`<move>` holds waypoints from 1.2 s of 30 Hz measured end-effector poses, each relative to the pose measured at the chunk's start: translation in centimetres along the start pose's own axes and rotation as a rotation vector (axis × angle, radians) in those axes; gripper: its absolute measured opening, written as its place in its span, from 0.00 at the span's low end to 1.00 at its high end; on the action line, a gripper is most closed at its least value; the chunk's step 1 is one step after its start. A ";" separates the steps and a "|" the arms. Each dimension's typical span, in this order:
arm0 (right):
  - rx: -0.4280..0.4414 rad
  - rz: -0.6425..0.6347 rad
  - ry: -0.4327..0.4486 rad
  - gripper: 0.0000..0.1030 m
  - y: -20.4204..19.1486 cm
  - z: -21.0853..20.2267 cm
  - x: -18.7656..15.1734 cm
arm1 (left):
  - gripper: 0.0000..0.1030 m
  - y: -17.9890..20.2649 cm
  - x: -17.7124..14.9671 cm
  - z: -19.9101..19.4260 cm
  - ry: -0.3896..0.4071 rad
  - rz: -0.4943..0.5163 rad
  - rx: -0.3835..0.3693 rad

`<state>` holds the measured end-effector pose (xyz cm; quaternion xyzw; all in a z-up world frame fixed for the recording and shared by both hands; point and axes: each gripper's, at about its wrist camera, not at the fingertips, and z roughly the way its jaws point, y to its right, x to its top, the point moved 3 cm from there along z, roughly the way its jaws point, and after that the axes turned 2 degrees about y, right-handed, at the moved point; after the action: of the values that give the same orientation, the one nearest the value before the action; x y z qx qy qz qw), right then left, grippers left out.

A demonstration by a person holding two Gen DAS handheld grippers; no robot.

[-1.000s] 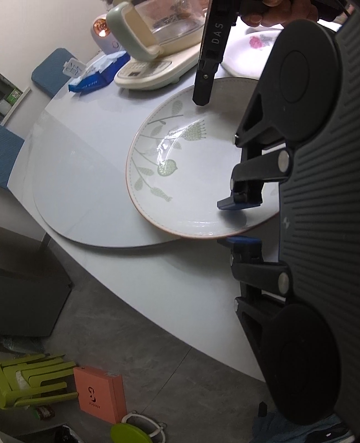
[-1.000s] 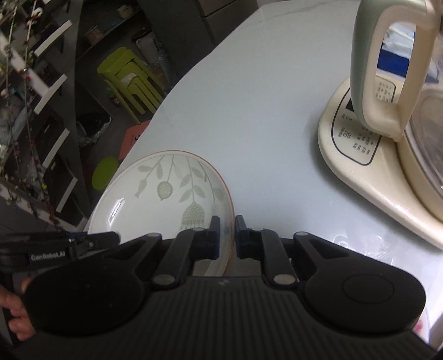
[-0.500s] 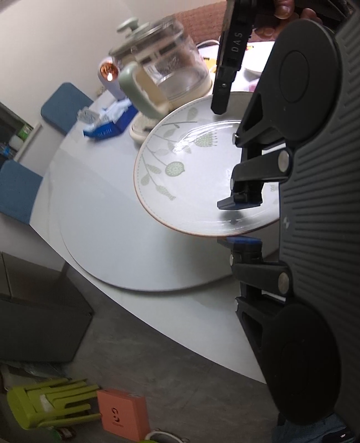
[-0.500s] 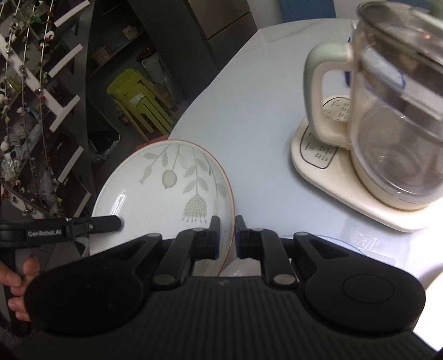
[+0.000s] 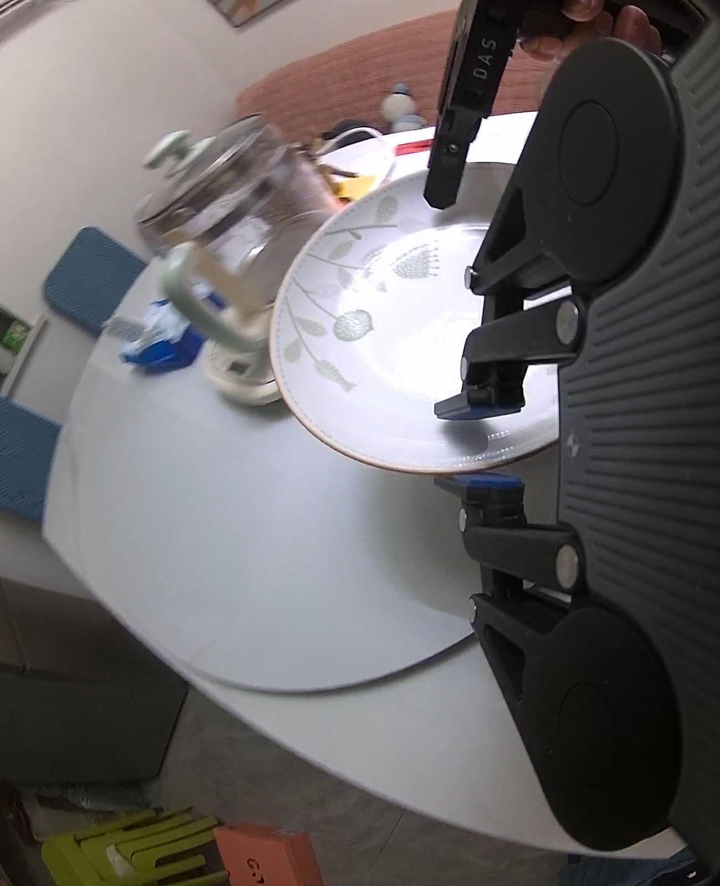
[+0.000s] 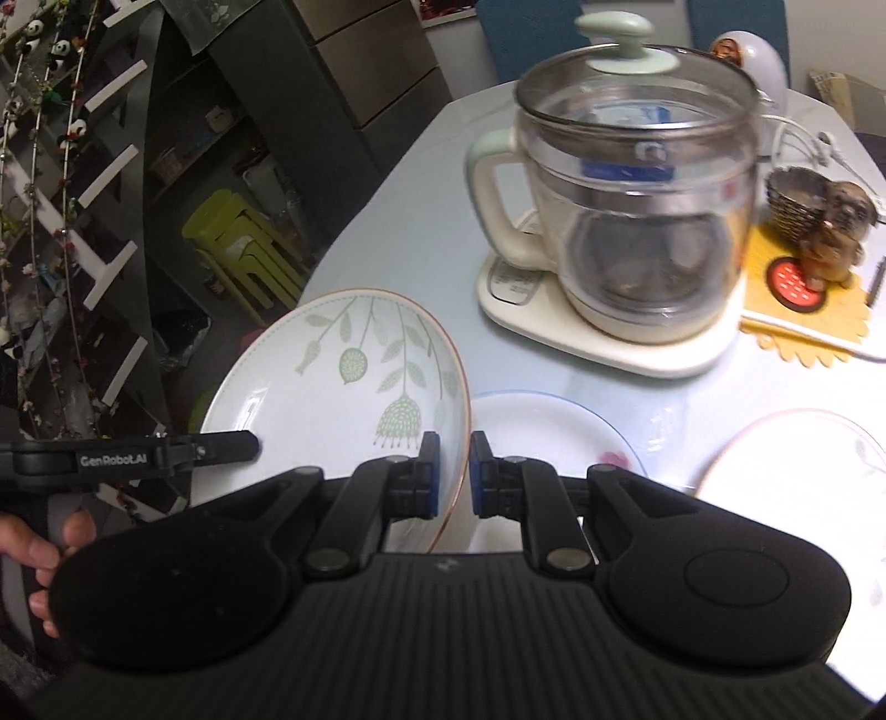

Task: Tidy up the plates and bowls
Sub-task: 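Carry the leaf plate with the right tool onto the rose-patterned plate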

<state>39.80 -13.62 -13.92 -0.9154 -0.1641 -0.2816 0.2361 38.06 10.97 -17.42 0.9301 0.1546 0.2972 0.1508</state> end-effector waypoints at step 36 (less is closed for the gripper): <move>-0.093 0.082 -0.122 0.14 7.7 3.7 -5.4 | 0.22 5.1 -2.9 9.2 -0.218 0.216 0.133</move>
<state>40.45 -19.01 -22.44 -0.9469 -0.1275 -0.2226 0.1940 42.34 3.50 -24.15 0.9759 0.0558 0.1981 0.0719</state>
